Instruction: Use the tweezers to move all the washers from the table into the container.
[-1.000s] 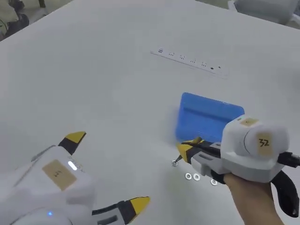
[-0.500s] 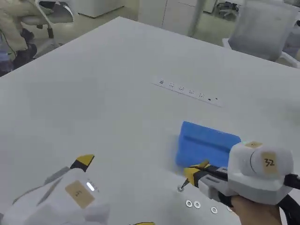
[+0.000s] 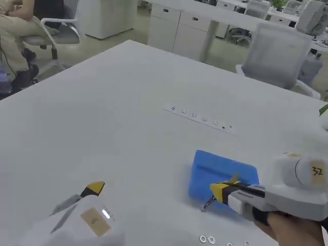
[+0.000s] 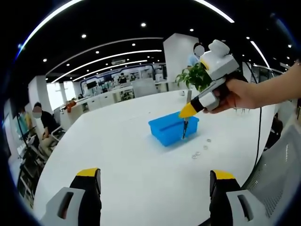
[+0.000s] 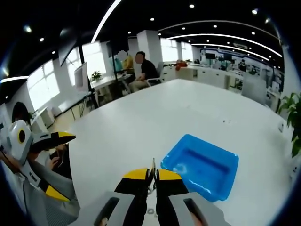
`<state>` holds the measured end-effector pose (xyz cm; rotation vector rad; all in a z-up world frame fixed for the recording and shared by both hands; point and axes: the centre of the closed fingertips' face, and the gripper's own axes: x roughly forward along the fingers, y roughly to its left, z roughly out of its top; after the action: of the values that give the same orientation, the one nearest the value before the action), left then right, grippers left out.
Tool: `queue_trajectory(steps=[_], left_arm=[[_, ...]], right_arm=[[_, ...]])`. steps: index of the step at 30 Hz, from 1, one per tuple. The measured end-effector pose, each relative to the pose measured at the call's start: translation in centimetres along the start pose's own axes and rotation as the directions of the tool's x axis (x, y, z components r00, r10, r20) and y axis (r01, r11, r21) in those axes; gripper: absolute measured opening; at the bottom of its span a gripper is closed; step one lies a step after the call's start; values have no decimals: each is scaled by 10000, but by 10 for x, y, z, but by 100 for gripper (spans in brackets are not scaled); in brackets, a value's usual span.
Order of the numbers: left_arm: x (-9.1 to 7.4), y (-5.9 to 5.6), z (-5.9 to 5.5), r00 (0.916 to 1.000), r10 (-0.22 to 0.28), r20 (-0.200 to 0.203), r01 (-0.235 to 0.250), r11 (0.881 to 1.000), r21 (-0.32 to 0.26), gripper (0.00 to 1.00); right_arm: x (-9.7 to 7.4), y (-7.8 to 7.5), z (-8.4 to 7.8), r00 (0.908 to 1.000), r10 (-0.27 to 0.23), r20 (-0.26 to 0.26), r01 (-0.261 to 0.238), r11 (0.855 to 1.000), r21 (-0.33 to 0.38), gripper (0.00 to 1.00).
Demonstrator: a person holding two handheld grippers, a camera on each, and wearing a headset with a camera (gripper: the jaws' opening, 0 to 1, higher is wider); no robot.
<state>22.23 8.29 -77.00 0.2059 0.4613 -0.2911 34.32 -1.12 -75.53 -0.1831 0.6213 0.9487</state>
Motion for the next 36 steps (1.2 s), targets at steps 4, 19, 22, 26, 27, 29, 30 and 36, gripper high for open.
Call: queue_trajectory(steps=[4,19,22,26,27,29,30,36], left_arm=[[0,0,0,10000,11,-18,-11,10000,76,99],[1,-4,-3,9996,-137,-232,143,9996,233,97],[1,-4,-4,9994,-169,-292,176,9995,245,97],[3,-6,-7,9985,-263,-485,278,9992,304,98],[3,-7,-8,9982,-285,-526,303,9990,330,98],[2,-8,-8,9981,-335,-526,354,9988,351,97],[2,-8,-8,9981,-331,-526,351,9987,359,97],[3,-8,-10,9971,-336,-683,364,9985,397,96]], right_arm=[[0,-3,9,9999,-48,129,48,10000,-24,1],[19,-31,33,9961,-738,489,744,9972,-105,1],[26,-40,32,9945,-978,383,986,9950,-185,2],[35,-45,28,9960,-861,222,854,9959,312,2],[39,-48,26,9958,-897,191,890,9954,345,2],[44,-50,22,9967,-805,76,800,9955,506,2],[46,-51,20,9969,-784,31,780,9953,581,2],[57,-59,15,9957,-916,-146,924,9935,669,2]])
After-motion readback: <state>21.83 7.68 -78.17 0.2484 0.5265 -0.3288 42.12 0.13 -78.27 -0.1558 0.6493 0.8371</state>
